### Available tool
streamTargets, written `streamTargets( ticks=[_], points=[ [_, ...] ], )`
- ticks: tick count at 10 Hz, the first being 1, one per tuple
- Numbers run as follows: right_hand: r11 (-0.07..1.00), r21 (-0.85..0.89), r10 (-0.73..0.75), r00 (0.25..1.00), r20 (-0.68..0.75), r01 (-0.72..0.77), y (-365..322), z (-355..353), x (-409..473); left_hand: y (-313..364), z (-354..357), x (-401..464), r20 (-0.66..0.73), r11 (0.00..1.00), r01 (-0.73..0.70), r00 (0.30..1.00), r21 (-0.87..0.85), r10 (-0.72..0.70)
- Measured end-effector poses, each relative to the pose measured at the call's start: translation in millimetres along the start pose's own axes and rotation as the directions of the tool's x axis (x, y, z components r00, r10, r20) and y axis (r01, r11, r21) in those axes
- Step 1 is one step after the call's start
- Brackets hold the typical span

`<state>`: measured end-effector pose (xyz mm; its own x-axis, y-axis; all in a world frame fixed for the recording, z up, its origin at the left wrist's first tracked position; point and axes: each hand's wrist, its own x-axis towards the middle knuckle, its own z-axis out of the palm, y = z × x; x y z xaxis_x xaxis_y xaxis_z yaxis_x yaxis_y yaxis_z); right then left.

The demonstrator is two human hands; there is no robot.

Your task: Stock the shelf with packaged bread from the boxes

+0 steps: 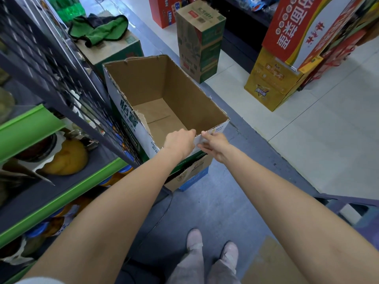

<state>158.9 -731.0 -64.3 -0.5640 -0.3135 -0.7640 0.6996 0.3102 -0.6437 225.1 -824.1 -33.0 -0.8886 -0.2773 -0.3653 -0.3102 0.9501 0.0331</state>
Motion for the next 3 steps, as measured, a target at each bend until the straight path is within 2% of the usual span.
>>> streamTargets(
  ticks=[2,3],
  points=[
    [0.996,-0.062,-0.059,0.998,-0.016,0.058,-1.6,-13.2,-35.0,8.9,-10.0,-12.4,-0.026,0.996,0.067,0.997,-0.062,-0.069],
    [0.986,-0.103,-0.138,0.989,-0.053,0.133,3.3,-35.8,-79.0,20.9,-16.7,-32.1,-0.185,0.976,0.056,0.978,-0.212,-0.096]
  ],
)
